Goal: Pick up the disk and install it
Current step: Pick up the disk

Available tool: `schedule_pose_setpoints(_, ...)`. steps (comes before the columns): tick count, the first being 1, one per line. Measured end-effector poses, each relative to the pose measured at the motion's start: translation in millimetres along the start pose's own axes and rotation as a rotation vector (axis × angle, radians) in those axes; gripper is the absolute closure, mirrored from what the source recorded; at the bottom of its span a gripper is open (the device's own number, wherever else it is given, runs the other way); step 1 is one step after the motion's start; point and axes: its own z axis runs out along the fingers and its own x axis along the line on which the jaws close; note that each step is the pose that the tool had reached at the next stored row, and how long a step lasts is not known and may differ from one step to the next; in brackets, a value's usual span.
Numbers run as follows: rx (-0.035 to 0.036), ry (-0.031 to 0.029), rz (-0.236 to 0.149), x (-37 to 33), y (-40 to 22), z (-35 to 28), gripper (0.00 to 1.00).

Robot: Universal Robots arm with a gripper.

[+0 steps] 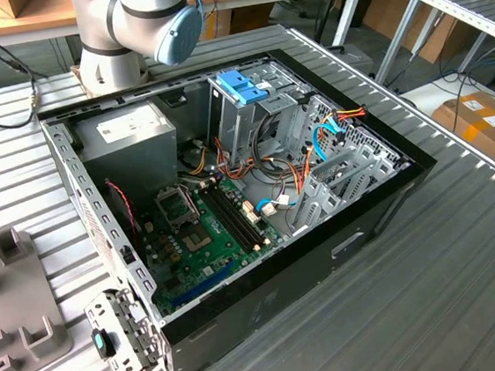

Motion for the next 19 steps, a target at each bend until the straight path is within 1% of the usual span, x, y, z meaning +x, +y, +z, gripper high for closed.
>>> schedule_pose_setpoints(5, 0.0002, 0.0002, -0.015, 0.0, 0.0, 0.0, 0.89)
schedule_pose_setpoints(19, 0.0013, 0.0009, -0.089, 0.0, 0.0, 0.0, 0.89)
